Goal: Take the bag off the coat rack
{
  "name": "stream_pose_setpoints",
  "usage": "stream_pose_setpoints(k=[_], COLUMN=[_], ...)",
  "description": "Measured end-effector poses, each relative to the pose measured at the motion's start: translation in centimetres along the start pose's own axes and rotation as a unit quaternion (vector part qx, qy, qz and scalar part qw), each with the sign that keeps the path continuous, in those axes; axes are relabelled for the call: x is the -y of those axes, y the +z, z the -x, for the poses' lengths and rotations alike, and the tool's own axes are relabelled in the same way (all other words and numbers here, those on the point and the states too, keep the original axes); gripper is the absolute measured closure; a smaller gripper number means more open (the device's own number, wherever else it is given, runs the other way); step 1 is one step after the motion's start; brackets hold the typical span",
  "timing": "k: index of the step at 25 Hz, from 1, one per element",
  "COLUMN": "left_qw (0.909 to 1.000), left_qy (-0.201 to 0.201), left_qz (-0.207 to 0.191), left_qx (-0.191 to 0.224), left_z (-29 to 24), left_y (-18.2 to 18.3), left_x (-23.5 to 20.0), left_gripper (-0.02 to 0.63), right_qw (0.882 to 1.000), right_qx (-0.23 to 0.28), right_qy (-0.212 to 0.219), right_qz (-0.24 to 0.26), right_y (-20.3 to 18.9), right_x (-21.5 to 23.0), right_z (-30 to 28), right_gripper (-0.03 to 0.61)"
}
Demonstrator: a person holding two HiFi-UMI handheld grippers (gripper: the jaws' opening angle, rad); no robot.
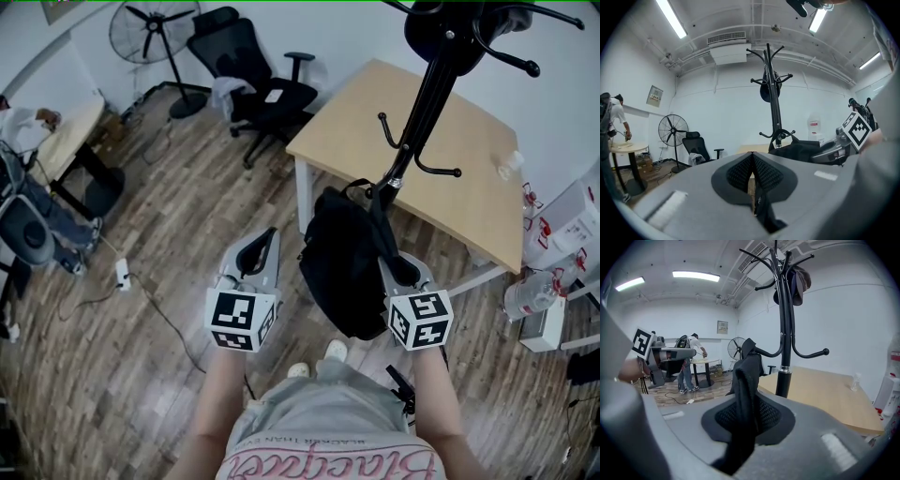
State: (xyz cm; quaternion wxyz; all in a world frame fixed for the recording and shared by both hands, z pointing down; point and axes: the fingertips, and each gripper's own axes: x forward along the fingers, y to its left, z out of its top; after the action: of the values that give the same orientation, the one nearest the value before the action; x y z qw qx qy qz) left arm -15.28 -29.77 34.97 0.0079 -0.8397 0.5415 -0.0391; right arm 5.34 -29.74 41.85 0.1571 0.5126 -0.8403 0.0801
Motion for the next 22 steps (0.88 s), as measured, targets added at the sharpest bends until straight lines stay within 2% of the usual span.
stream_pose_setpoints(k=[13, 22], left_qw=[0.9997, 0.9993], left_qy=[0.025, 0.037], left_qz=[0.006, 0.008], left_qx=[-0.002, 0.005], left_z=[3.9, 5.0], left_y=[-0.9, -0.6], left_x=[-2.5, -4.1], left_gripper=[0.594, 0.594], right_qw=[1.0, 0.999], right_qx=[0.014, 0.024], right_qy=[0.006, 0.022], right_qz=[-0.017, -0.004], right_y=[1.0, 2.4], right_x=[-3.1, -5.5], right_z=[-0.3, -1.5], right_gripper=[0.52, 0.52])
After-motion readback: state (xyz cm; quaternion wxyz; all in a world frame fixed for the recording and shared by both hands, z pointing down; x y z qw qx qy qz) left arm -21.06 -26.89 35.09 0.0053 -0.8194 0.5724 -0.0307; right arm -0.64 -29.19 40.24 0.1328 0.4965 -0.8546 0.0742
